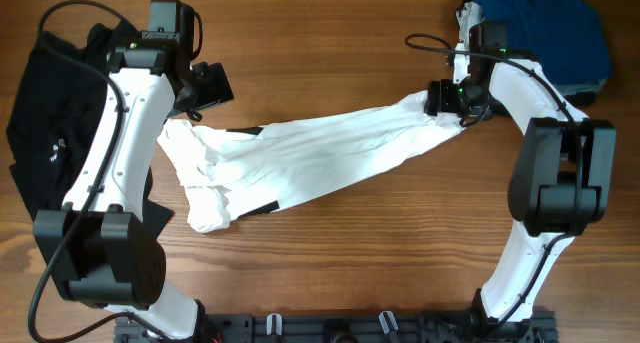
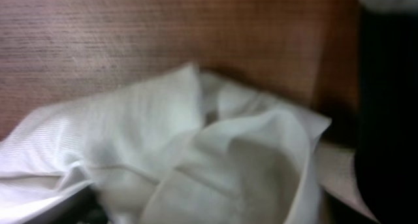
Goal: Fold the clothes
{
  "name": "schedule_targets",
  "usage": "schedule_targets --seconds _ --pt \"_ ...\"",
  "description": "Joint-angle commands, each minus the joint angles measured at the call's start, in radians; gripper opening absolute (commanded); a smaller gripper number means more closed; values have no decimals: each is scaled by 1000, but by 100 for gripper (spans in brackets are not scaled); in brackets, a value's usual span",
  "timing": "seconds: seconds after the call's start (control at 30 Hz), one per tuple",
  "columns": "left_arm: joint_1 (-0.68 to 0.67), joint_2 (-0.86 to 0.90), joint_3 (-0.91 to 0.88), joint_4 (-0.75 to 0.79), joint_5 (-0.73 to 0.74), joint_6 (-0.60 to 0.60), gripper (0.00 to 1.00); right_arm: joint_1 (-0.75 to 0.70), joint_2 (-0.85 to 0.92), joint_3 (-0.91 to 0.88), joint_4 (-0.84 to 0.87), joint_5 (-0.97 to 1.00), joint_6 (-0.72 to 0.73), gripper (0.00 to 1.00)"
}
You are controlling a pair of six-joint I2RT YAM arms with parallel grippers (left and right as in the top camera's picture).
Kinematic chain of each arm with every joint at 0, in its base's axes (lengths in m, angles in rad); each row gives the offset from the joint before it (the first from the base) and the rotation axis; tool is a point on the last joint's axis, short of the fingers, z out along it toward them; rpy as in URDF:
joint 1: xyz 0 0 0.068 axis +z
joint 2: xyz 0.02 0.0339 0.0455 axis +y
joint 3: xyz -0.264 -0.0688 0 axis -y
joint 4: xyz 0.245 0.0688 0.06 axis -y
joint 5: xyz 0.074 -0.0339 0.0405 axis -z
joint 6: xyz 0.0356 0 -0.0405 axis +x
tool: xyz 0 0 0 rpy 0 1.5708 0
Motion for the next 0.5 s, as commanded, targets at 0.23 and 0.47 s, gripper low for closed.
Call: schedule_targets --seconds 0.23,0.47 --pt "2 8 3 36 8 -2 100 -99 -20 30 -180 -31 103 4" --pt "2 8 3 45 8 -2 100 -142 -194 46 -302 -196 -61 4"
